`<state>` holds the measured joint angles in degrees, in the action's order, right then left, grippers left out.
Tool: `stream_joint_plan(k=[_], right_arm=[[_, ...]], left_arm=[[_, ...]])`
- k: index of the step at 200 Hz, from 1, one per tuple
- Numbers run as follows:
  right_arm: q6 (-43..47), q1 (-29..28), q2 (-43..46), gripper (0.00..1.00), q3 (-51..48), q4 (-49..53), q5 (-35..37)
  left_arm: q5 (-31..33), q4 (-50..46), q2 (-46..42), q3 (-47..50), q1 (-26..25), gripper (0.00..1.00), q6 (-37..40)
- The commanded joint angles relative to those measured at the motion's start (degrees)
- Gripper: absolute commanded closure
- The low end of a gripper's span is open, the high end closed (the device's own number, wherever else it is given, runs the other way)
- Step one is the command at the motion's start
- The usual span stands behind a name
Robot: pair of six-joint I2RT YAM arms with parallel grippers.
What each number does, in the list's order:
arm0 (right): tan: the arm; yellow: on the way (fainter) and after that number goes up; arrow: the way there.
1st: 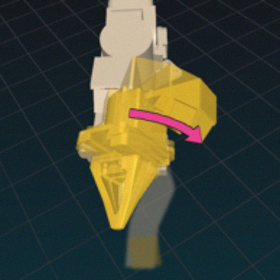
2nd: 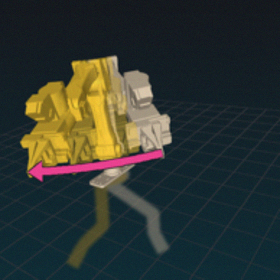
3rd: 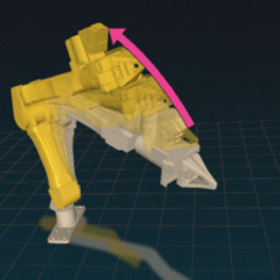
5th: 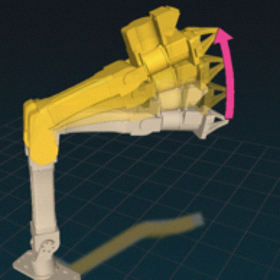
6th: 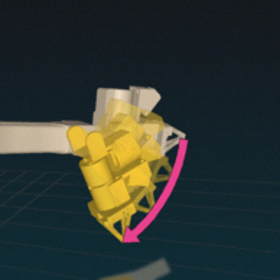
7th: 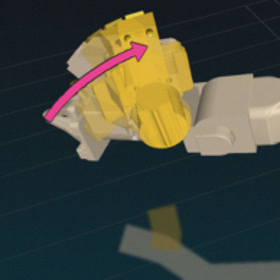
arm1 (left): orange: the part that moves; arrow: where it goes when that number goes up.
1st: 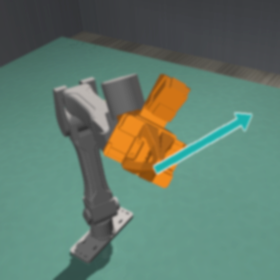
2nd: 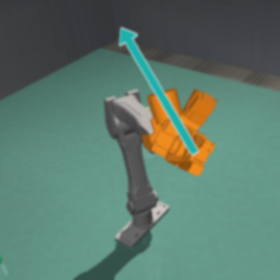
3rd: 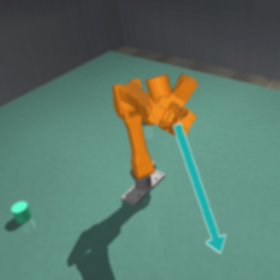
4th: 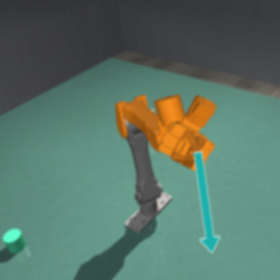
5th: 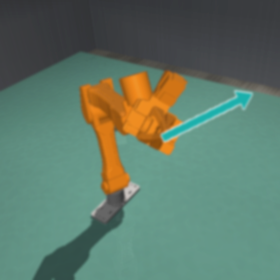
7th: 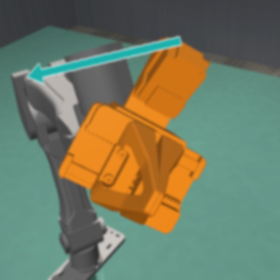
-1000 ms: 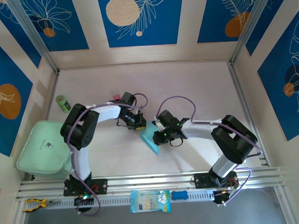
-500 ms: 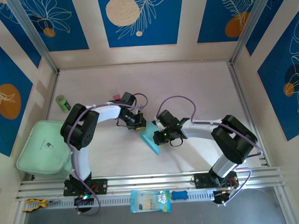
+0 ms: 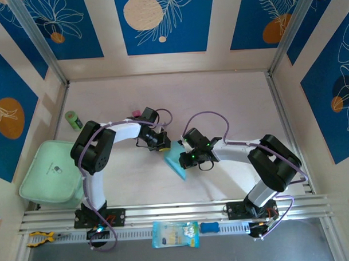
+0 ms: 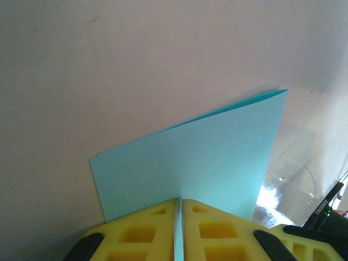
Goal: Fold a paper plane with a square sheet of paper (pick it up from the middle)
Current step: Third fold the triangle at the center of the table.
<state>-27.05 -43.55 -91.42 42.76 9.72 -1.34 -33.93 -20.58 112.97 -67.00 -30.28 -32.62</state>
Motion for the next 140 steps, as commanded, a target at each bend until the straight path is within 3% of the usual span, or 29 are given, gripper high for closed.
stream_joint_plan(k=[1, 140], right_arm=[[0.0, 0.0, 1.5, 1.0, 0.6, 1.2, 0.6], [0.7, 0.8, 0.4, 1.0, 0.7, 0.3, -0.8]], left_arm=[[0.6, -1.5, 0.4, 0.8, -0.2, 0.88, 0.2], [0.4, -1.5, 0.6, 0.7, -0.2, 0.88, 0.2]])
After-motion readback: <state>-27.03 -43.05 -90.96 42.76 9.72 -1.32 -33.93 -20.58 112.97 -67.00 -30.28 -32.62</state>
